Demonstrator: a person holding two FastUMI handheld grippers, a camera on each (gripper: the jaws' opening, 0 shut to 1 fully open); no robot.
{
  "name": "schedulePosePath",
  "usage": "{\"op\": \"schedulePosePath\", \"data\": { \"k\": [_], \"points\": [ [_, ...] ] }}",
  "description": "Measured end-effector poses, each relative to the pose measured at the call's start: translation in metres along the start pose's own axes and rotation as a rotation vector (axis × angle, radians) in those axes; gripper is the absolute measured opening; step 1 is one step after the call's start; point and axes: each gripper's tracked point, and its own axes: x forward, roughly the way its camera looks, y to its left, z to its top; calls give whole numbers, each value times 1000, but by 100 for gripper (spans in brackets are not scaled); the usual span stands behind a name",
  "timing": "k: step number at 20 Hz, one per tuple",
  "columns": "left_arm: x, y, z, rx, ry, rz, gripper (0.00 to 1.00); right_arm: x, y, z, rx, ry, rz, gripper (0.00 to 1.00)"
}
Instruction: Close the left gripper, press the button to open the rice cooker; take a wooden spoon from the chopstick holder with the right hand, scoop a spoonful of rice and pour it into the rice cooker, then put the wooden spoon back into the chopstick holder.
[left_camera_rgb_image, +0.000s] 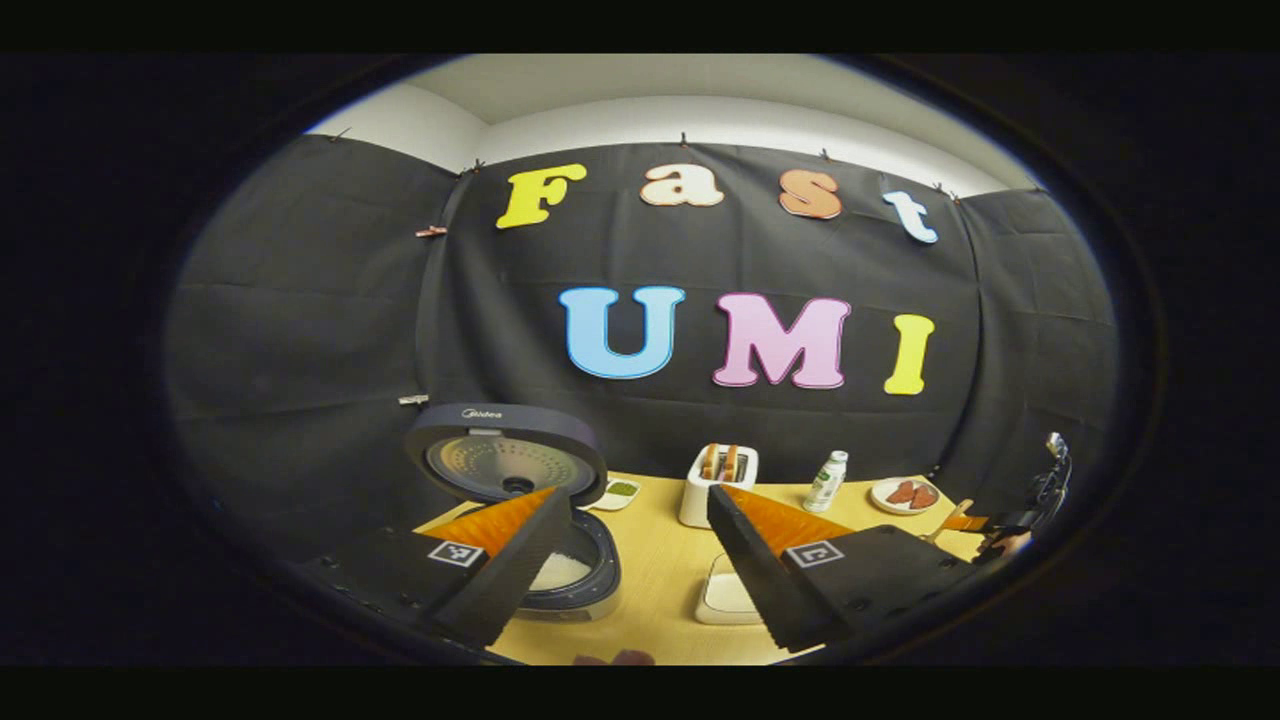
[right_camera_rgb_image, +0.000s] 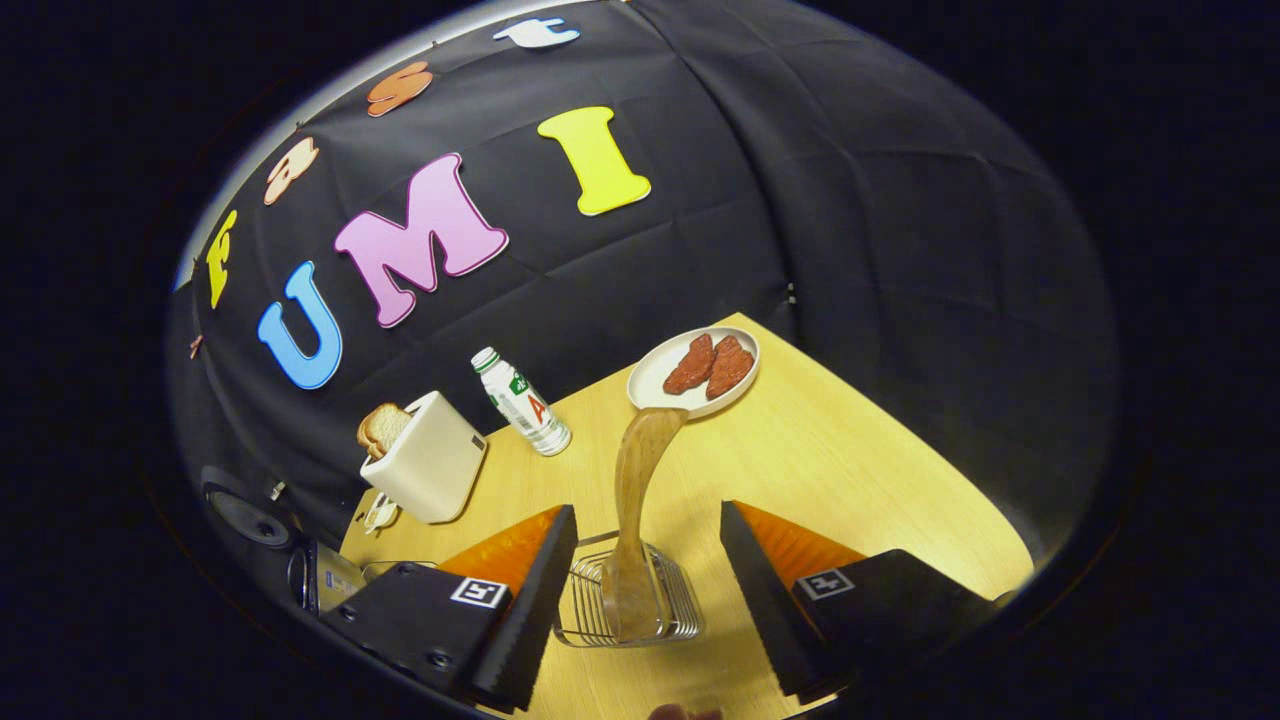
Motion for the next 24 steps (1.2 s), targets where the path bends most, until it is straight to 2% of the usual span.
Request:
{"op": "schedulePosePath", "data": {
  "k": [3,4,5,8,10,15,19,20,24],
  "points": [
    [5,4,6,6,-20,-17,94,-31,-11,23,-38,-82,-59,98],
    [6,5,10,9,-32,-22,98,-44,-13,33,-58,-120,-83,98],
    [8,8,15,13,-45,-27,94,-56,-14,45,-77,-159,-106,98],
    [15,13,28,23,-79,-46,94,-96,-1,73,-130,-237,-128,98],
    [20,15,34,16,-91,-70,94,-122,17,92,-146,-290,-120,98],
    [39,40,51,5,-118,-58,95,-175,80,120,-187,-391,-70,98],
    [59,76,62,-2,-130,-2,95,-200,143,131,-230,-445,12,98],
    [65,83,65,6,-133,6,92,-205,158,132,-238,-458,31,98],
    [87,111,70,42,-148,45,95,-223,205,134,-295,-497,94,98]
  ]
}}
